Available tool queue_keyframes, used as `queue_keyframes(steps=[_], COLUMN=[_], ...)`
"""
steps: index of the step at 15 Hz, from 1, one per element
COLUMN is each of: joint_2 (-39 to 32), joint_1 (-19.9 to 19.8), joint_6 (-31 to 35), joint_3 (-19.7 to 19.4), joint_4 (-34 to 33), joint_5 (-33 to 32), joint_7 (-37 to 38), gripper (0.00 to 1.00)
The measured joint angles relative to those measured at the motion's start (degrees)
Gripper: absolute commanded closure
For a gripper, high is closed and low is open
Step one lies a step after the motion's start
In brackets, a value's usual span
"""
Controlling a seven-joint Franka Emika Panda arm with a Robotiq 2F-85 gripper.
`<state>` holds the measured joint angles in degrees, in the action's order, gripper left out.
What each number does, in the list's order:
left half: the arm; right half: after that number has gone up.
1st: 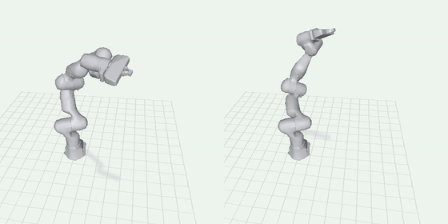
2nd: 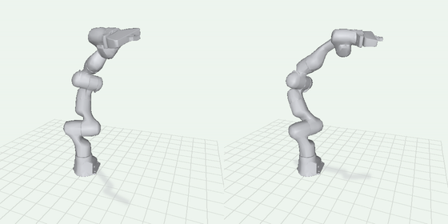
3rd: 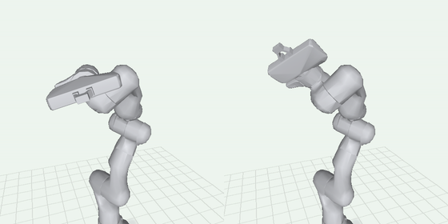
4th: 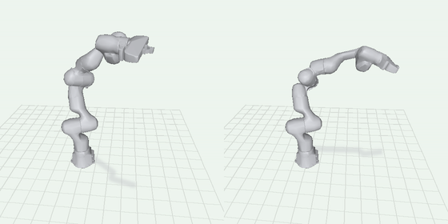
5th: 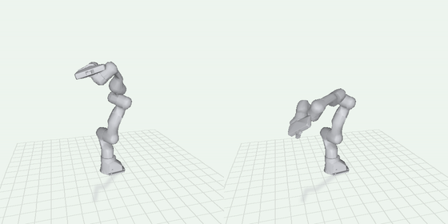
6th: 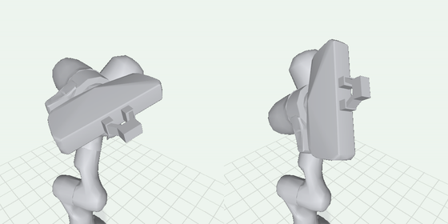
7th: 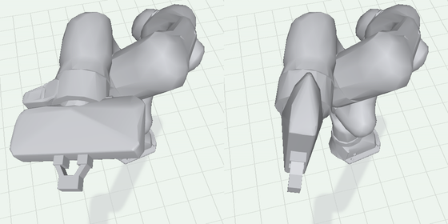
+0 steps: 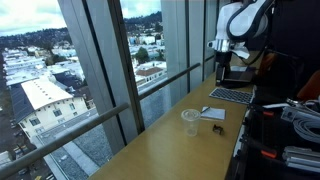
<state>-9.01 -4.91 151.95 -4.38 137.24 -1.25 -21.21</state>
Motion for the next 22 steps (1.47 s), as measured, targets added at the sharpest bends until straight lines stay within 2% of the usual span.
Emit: queue_keyframes(steps=[5,8,15,22], joint_2=[0.25,-2.83,-22.01,-36.07], joint_1=[0.01,-0.37,-2.89,-0.46], joint_6=[-0.01,1.20,14.55,17.93], joint_3=[0.25,0.32,4.32,5.34], joint_4=[0.03,-0.74,-10.23,-20.19], joint_5=[0.11,0.56,1.37,-0.82], joint_7=[0.04,-0.25,-0.94,3.60], gripper=[0.00,0.00,0.00,0.00])
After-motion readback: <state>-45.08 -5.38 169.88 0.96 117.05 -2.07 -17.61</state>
